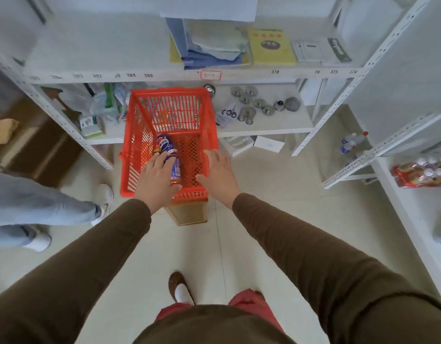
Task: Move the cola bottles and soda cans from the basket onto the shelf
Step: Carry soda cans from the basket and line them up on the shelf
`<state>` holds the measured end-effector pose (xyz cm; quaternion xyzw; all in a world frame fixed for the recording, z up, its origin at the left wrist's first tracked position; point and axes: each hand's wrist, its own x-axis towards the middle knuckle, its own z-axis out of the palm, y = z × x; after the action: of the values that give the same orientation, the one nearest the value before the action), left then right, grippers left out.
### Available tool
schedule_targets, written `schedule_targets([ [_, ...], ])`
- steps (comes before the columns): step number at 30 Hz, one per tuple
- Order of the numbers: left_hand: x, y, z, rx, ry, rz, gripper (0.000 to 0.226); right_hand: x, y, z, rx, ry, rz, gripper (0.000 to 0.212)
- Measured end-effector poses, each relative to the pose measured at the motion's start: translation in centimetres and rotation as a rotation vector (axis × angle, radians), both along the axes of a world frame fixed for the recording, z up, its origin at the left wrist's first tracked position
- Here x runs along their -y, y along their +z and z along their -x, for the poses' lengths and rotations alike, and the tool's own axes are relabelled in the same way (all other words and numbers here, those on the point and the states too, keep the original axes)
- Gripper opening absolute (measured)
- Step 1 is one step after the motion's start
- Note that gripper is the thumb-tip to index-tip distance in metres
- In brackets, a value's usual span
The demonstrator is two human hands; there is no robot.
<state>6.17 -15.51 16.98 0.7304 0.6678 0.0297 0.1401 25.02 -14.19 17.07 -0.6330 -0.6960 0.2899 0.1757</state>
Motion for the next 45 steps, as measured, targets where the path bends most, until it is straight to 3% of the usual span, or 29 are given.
schedule_targets([
  [11, -6.4, -4.4, 6.2, 0.1, 0.064, 0.189, 0.085, -7.8, -7.2, 7.8, -0.074, -0.157, 0.259, 0.07],
  [19, -11.2, -8.1, 7.1, 0.185, 0.154, 0.246, 0.084, -14.0, -14.3, 10.7, -0.081, -0.152, 0.462, 0.066],
  [31, -14.6, -14.1, 8.3, 0.247, 0.198, 0.29, 0.09, -18.1, -24.1, 14.8, -0.22, -0.365, 0.676, 0.061],
  [37, -15.0, -15.5, 9.2, 0.278, 0.218, 0.319, 0.094, -18.1, -25.1, 15.8, -0.231, -0.418, 0.724, 0.084],
  [45, -15.4, -16.6, 9.0, 0.323, 0.225, 0.395, 0.096, -17.9, -25.2, 14.4, -0.405, -0.466, 0.791, 0.072],
])
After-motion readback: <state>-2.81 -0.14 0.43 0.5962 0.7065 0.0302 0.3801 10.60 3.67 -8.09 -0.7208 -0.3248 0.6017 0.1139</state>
